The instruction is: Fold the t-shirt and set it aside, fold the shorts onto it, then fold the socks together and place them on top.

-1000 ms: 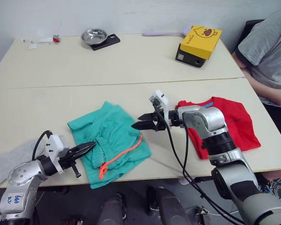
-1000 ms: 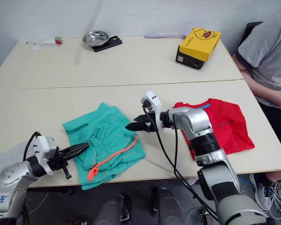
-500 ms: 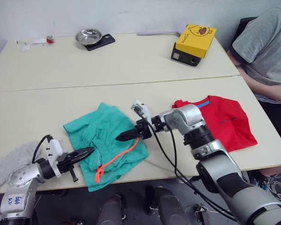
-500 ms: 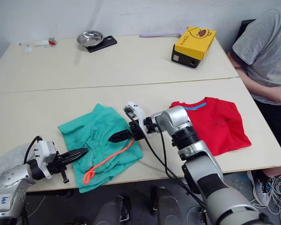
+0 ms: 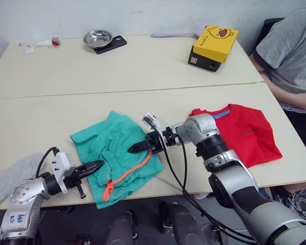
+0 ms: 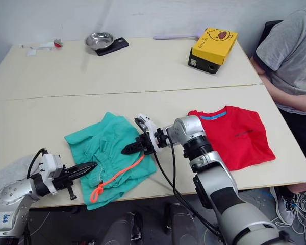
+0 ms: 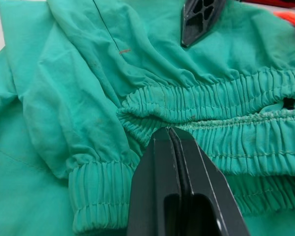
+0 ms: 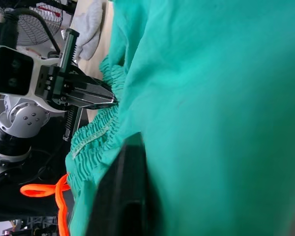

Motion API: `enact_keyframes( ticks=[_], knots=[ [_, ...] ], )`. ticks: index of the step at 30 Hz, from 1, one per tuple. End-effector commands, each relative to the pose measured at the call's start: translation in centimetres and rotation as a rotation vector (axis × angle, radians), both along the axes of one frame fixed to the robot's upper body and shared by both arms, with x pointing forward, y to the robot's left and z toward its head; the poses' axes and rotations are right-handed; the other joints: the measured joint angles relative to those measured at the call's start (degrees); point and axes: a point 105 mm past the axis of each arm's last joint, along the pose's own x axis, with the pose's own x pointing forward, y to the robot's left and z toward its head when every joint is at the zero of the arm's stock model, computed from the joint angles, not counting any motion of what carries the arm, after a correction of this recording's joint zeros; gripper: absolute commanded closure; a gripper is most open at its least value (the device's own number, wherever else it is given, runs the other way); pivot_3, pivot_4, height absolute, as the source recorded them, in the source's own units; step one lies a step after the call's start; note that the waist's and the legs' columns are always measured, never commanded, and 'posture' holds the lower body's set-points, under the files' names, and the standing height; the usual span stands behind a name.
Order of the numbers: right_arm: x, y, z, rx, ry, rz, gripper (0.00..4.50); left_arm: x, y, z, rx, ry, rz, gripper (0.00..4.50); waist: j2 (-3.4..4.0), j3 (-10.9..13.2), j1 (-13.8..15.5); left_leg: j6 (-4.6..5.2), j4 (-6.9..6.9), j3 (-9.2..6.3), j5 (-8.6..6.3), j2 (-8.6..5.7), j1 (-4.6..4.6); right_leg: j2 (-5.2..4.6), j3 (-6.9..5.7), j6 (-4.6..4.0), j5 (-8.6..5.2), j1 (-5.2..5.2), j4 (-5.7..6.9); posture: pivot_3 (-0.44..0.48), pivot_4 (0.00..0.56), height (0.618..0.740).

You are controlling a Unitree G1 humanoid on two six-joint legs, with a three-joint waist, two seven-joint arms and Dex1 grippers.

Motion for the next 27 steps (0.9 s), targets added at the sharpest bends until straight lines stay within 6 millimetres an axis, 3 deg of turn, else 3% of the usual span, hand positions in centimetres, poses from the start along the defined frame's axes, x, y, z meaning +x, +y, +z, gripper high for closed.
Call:
enact_keyframes(
  ticks=[1,5,7,11,16,22,27],
  knots=[
    [1.4,-2.4,0.5,-0.033,-0.050,-0.086,4.47,-0.4,-0.4,0.1,0.017,0.001,-0.028,4.50,-0.01,0.00,0.29,-0.06,0.02,0.00,-0.03,0.00,0.02,-0.02,-0.01,0.03,0.02,0.04,0.00,0.000,0.150,0.740],
    [1.1,-4.3,3.7,0.056,-0.076,-0.115,4.47,0.0,-1.5,1.7,-0.090,-0.021,-0.048,4.50,0.02,0.02,1.47,-0.11,0.03,0.20,-0.03,0.01,-0.12,-0.23,-0.04,0.12,0.07,-0.03,-0.04,0.000,0.150,0.740],
    [0.5,-5.6,5.5,0.111,-0.091,-0.135,4.47,0.5,-2.2,3.2,-0.167,-0.037,-0.050,4.50,0.03,0.02,1.54,0.00,0.08,0.21,0.05,-0.02,-0.67,-0.35,-0.11,0.18,0.12,-0.48,-0.03,0.000,0.150,0.740],
    [-0.6,-8.8,7.8,0.153,-0.150,-0.195,4.50,1.5,-3.1,5.3,-0.252,-0.055,-0.047,3.61,0.03,0.02,1.47,0.29,-0.02,0.21,0.21,-0.04,-0.84,-0.40,-0.31,0.19,0.12,-0.58,-0.16,0.000,0.150,0.740],
    [-2.0,-12.8,9.2,0.126,-0.240,-0.230,4.50,1.6,-4.4,5.4,-0.246,-0.029,-0.124,1.98,0.09,0.06,1.29,0.39,-0.05,0.26,0.15,-0.05,-0.83,-0.39,-0.35,0.25,0.14,-0.48,-0.39,0.000,0.150,0.740],
    [-3.3,-19.8,10.4,-0.030,-0.274,-0.373,4.50,2.6,-5.4,5.0,-0.244,-0.022,-0.164,0.03,0.16,0.12,1.71,0.44,0.02,0.28,0.19,-0.03,-0.82,-0.31,-0.33,0.38,0.20,-0.42,-0.44,0.000,0.150,0.740],
    [-4.9,-23.6,10.9,-0.131,-0.254,-0.446,4.50,2.6,-5.8,4.2,-0.229,-0.012,-0.207,0.03,0.15,0.12,1.57,0.47,0.02,0.35,0.15,-0.01,-0.83,-0.22,-0.24,0.49,0.21,-0.41,-0.58,0.000,0.150,0.740]
  ],
)
